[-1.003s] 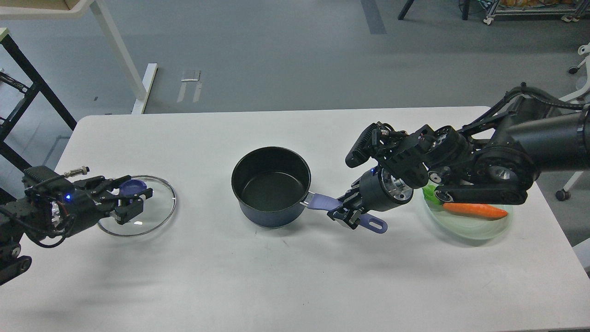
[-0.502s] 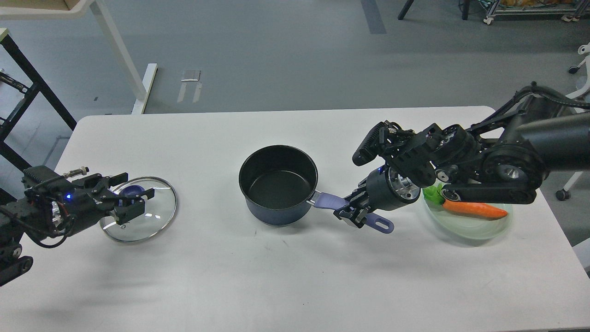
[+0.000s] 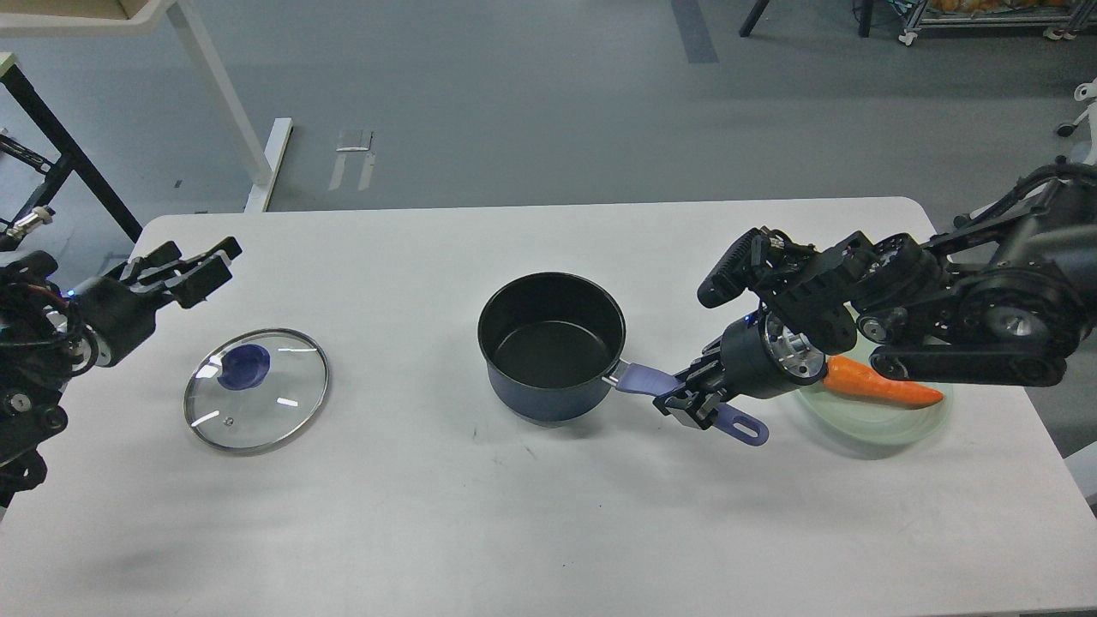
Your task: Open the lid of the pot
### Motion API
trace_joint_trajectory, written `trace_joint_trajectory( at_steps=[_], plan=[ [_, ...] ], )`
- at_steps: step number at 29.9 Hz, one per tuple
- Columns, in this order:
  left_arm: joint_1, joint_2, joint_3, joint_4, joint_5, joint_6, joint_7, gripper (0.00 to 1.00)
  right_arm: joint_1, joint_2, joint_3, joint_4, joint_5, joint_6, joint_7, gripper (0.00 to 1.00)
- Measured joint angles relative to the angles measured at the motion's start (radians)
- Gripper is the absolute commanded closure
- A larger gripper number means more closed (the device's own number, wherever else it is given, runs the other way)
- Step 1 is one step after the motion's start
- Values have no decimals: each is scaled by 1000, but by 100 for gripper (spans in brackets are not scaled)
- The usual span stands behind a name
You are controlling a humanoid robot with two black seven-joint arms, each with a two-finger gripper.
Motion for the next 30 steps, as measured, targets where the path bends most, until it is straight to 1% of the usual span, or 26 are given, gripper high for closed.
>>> trace_joint_trajectory(
  at_steps=[1, 2, 4, 5, 11, 13, 15, 17, 20, 26, 30],
  plan=[
    [-3, -1, -1, 0, -14, 0, 0, 1, 0, -2, 0, 0, 0, 0, 0, 32],
    [-6, -2, -4, 0, -21, 0, 0, 1, 0, -3, 0, 0, 0, 0, 0, 22],
    [-11, -3, -7, 0, -27, -1, 0, 1, 2, -4, 1, 0, 0, 0, 1, 6],
    [-16, -3, -9, 0, -29, -1, 0, 1, 2, -4, 3, 0, 1, -2, 4, 3],
    [-45, -3, -11, 3, -45, -22, 0, 1, 1, -21, 44, -7, 15, -11, 9, 2],
    [-47, -3, -11, 3, -51, -37, 0, 1, -6, -57, 92, -12, 20, -11, 9, 1],
    [-55, -5, -13, 3, -66, -45, 0, 1, -17, -117, 169, -17, 34, -6, 9, 0],
    [-70, -8, -16, 4, -115, -48, 0, 1, -48, -191, 276, -21, 73, 0, 12, 0],
    [-80, -22, -16, 4, -238, -49, 0, 1, -126, -269, 463, -55, 170, 11, 23, 0],
    [-105, -96, -52, 5, -506, -50, 0, 1, -330, -348, 834, -154, 388, 12, 27, 0],
    [-115, -169, -118, 5, -678, -54, 0, 1, -459, -358, 1007, -221, 548, 11, 27, 0]
  ],
)
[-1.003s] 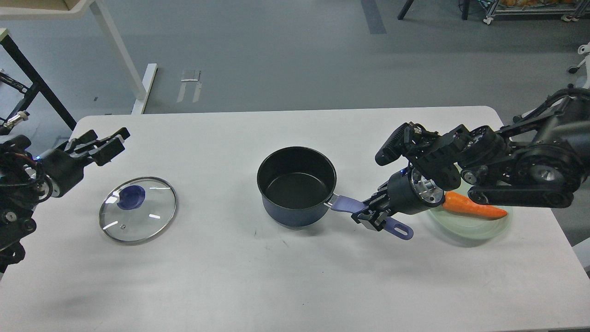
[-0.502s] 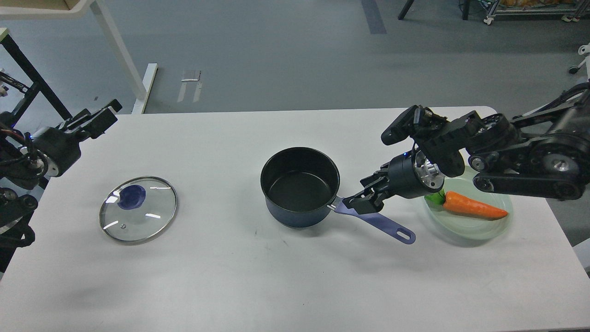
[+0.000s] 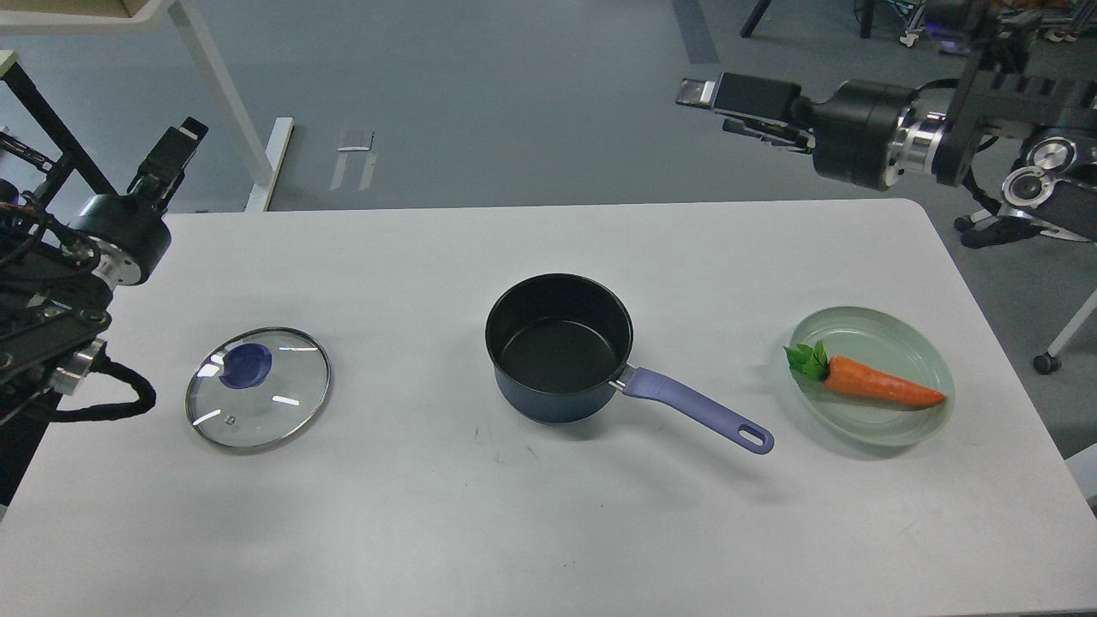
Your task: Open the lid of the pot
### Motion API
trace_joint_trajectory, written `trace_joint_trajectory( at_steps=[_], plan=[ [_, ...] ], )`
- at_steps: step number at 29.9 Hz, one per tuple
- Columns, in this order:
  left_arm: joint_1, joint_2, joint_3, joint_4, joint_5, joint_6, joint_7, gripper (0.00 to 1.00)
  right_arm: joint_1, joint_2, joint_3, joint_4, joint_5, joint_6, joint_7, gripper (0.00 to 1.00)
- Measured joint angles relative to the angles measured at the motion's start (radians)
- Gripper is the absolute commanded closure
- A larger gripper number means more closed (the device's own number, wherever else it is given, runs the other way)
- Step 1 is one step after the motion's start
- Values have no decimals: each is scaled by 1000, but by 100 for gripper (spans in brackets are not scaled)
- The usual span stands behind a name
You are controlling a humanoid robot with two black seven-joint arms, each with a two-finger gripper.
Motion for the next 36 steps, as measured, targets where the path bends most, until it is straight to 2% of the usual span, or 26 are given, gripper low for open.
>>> trace_joint_trajectory(
  at_steps=[5, 10, 13, 16, 20, 25, 31, 36],
  plan=[
    [0, -77, -82, 15, -102, -54, 0, 0, -89, 6, 116, -54, 236, -12, 0, 0],
    [-2, -179, -156, 118, -138, -85, 0, 0, -153, 11, 156, -83, 572, -18, 1, 0],
    [2, -199, -189, 144, -190, -172, 0, 0, -170, 14, 164, -127, 692, -19, 8, 0],
    [10, -206, -196, 148, -274, -277, 0, 0, -193, 37, 178, -183, 757, -19, 46, 0],
    [12, -208, -198, 149, -380, -369, 0, 0, -253, 119, 215, -254, 831, -16, 108, 0],
    [14, -210, -199, 149, -446, -480, 0, 0, -403, 224, 361, -297, 894, -11, 131, 0],
    [25, -216, -228, 149, -484, -506, 0, 0, -534, 348, 497, -321, 900, 2, 123, 1],
    [48, -207, -235, 140, -487, -503, 0, 0, -547, 427, 526, -414, 904, 78, 122, 0]
  ],
)
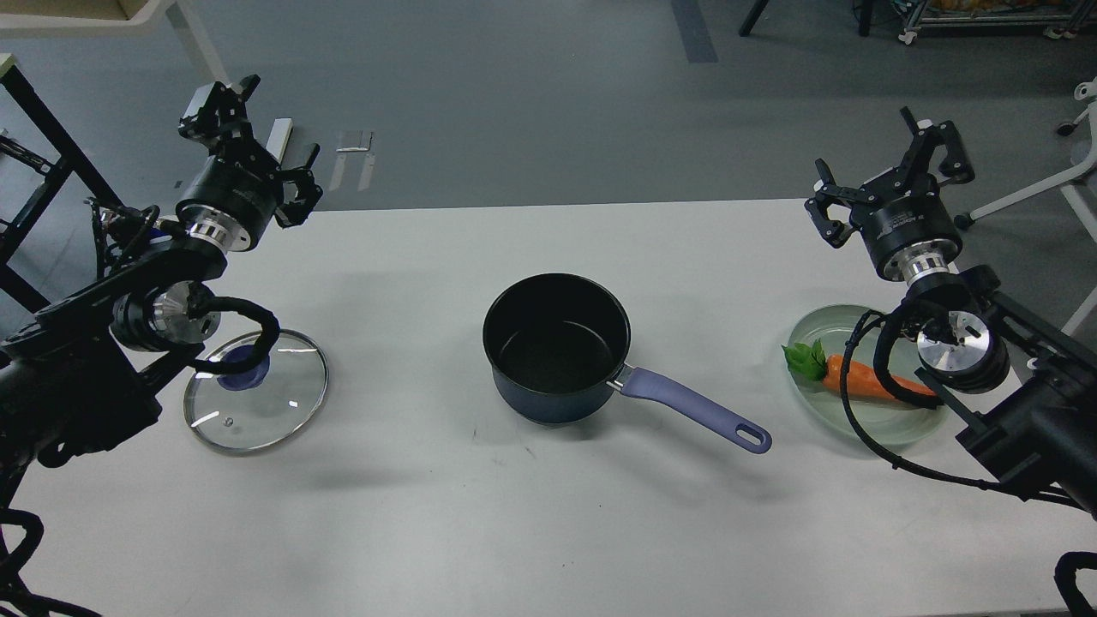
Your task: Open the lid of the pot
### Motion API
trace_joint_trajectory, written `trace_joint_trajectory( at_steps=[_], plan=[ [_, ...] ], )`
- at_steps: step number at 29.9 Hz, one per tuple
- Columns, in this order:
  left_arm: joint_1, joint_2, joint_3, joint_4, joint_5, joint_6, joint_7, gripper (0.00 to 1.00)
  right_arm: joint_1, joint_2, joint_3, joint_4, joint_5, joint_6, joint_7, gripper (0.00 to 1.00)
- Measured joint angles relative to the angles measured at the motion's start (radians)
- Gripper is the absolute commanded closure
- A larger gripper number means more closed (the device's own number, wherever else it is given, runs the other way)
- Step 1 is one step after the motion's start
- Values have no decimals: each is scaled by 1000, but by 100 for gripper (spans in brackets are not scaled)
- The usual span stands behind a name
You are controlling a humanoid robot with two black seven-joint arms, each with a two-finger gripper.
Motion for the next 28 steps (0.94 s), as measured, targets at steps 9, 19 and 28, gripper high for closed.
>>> trace_joint_trajectory(
  at_steps=[9, 19, 28],
  plan=[
    [41, 2, -30, -3, 0, 1, 0, 0, -1, 22, 17, -29, 0, 12, 8, 0],
    [44, 2, -33, -3, 0, 4, 0, 0, 2, 22, 28, -21, -1, 19, 12, 0],
    [54, 6, -33, -3, 0, 6, 0, 0, 3, 23, 33, -2, -1, 20, 14, 0]
  ],
)
